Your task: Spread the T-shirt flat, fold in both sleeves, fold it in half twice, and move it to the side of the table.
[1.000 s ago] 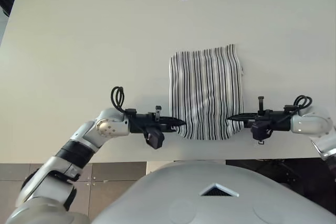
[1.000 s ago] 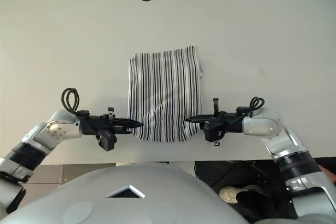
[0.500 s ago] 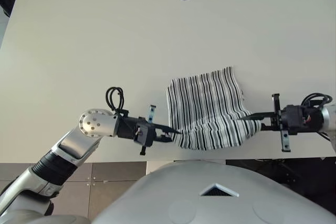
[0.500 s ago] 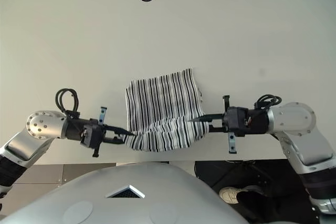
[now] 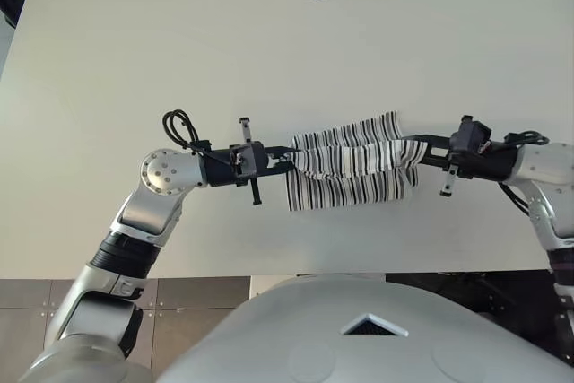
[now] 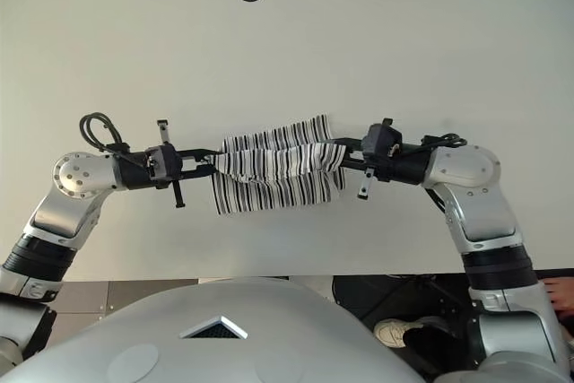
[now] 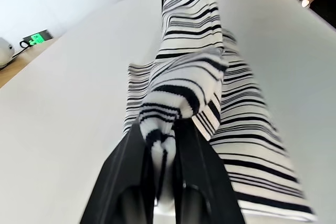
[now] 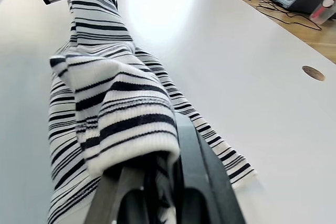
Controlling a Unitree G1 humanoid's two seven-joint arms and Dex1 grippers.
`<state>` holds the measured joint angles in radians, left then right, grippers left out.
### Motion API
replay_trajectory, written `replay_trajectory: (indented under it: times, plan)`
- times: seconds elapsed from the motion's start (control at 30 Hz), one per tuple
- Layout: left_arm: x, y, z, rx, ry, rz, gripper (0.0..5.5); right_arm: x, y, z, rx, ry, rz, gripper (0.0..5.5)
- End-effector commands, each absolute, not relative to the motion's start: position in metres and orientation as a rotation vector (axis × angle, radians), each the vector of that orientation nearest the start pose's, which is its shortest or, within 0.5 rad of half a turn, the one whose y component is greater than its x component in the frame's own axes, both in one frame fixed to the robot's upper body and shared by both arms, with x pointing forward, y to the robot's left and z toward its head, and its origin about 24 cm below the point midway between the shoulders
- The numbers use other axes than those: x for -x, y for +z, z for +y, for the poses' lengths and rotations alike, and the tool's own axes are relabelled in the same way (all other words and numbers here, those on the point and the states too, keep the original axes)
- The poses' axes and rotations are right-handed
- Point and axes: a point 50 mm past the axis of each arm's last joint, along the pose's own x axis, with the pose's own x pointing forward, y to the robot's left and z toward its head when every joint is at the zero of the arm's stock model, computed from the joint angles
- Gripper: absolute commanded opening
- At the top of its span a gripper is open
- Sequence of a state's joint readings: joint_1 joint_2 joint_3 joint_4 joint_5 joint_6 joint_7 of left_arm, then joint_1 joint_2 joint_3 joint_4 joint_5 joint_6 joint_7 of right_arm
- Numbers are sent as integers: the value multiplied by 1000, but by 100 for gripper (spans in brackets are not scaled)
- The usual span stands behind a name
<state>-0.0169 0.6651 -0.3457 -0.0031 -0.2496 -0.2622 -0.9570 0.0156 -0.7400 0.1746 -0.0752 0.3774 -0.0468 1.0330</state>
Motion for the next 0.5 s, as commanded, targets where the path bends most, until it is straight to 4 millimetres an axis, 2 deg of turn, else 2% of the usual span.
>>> replay_trajectory:
  times: [0.03,0.17,0.3,0.37,0.4,0.5]
  plan:
    - [-224,46,169,-440,-1219,91,98,-227,67,-197,318,1156,197,114]
    - [-243,44,181,-353,-1053,160,168,-245,63,-203,302,977,226,133]
    - [-256,42,190,-343,-898,213,168,-261,78,-202,292,831,84,133]
    - [-260,41,192,-326,-854,223,168,-257,89,-190,313,858,-39,133]
    - [-261,41,192,-329,-841,222,168,-248,90,-178,325,933,-96,133]
    - [-264,43,194,-342,-793,196,168,-222,81,-153,392,1128,-142,133]
